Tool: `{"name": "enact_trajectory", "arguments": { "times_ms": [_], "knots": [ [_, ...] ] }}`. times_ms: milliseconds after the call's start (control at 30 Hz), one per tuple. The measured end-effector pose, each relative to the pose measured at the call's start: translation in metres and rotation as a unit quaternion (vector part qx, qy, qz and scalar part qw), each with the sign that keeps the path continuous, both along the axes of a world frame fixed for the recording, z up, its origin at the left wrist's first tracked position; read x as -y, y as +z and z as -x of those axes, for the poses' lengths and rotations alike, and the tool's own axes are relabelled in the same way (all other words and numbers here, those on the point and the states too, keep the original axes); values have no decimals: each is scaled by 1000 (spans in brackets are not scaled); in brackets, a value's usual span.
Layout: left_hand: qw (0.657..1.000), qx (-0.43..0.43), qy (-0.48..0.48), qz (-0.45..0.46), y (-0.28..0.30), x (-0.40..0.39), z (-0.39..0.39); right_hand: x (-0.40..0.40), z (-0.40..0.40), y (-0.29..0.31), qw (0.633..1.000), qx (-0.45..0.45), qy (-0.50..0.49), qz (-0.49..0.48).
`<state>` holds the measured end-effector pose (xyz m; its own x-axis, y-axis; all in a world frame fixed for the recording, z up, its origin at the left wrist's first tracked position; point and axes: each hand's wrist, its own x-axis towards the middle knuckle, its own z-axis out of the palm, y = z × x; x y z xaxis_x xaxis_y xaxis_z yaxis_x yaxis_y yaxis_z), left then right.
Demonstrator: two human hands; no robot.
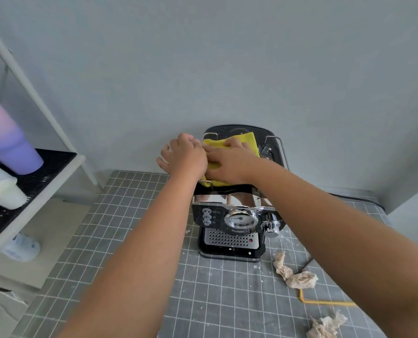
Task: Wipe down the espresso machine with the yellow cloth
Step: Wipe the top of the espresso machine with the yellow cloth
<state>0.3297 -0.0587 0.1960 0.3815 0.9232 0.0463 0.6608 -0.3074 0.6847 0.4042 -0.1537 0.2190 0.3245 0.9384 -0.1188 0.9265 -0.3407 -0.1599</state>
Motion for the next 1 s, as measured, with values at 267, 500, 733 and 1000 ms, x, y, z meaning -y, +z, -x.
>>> {"name": "enact_trajectory", "arguments": {
  "times_ms": [267,500,733,1000],
  "knots": [
    [990,-83,-89,-66,4,2,-1,8,-16,-9,992,-69,-59,-92],
    [985,-63,-146,-64,6,4,2,-8,-32,-10,983,-64,-139,-103],
    [987,-22,-156,-24,6,7,4,52,7,-7,994,-88,-49,-51],
    [984,-3,-176,-5,4,4,4,30,-15,3,992,-94,-80,-36]
  ]
}}
